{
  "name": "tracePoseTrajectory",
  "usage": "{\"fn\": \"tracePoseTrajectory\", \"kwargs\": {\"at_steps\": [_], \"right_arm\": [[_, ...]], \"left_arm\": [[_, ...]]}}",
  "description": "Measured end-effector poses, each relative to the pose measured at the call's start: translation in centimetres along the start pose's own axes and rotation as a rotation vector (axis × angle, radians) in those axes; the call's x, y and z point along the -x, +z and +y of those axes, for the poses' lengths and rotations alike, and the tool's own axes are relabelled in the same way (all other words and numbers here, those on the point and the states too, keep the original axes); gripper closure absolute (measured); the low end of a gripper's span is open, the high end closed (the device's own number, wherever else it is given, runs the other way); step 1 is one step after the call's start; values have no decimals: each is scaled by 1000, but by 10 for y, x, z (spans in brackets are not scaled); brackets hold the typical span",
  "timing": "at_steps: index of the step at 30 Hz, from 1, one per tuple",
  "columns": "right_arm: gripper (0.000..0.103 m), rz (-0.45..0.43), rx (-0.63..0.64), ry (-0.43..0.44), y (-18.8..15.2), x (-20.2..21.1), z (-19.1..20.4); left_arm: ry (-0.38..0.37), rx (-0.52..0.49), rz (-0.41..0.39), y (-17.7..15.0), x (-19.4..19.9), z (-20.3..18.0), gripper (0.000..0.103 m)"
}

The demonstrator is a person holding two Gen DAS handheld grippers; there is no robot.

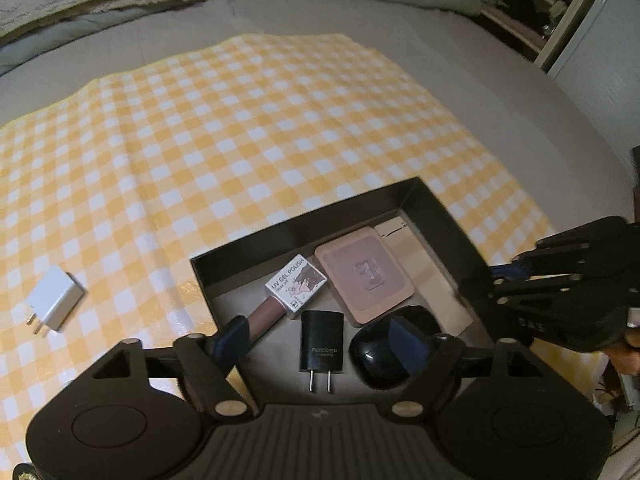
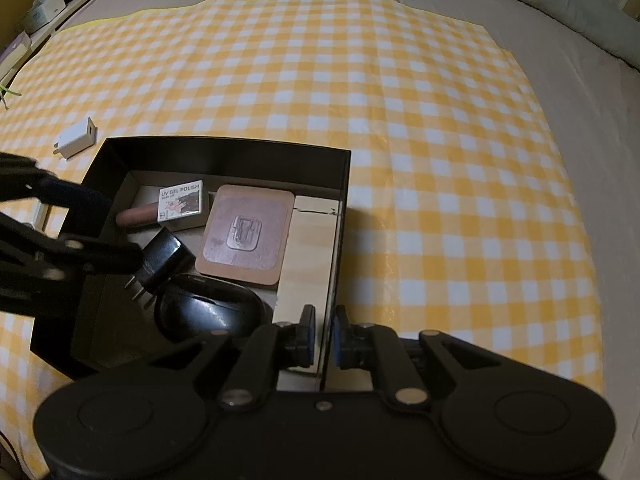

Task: Organize rigid objects
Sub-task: 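Move the left tool to the black gold-printed tin and close on it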

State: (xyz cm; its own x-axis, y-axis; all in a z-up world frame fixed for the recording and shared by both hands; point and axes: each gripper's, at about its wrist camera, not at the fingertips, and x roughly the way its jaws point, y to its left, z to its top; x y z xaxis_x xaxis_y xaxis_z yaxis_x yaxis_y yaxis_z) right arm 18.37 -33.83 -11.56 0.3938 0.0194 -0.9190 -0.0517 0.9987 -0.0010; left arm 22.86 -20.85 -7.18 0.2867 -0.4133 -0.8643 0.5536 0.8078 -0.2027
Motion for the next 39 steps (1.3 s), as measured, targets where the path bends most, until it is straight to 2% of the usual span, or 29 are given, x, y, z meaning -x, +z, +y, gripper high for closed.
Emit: {"fn": "tracePoseTrajectory", "kwargs": {"at_steps": [4, 7, 18, 24, 30, 32, 39], "right_arm": [[96, -6, -2, 5, -2, 0, -2], [96, -10, -2, 3, -2, 0, -2], [93, -35, -51, 18, -4, 5, -3], [84, -45, -56, 5, -6, 8, -5], [82, -46, -45, 0, -8, 9, -1], [83, -42, -40, 26, -8, 10, 1], [95, -45, -31, -17, -8, 11, 5]], "left_arm": [[-2, 29, -35, -5, 19, 4, 11], [6, 70, -68, -10, 35, 8, 7], [138, 189, -193, -39, 91, 42, 1], [280, 244, -203, -59, 107, 74, 0], [356, 303, -182, -86, 115, 108, 0], [371, 340, -173, -95, 117, 119, 0], [432, 446, -127, -122, 116, 146, 0]]}}
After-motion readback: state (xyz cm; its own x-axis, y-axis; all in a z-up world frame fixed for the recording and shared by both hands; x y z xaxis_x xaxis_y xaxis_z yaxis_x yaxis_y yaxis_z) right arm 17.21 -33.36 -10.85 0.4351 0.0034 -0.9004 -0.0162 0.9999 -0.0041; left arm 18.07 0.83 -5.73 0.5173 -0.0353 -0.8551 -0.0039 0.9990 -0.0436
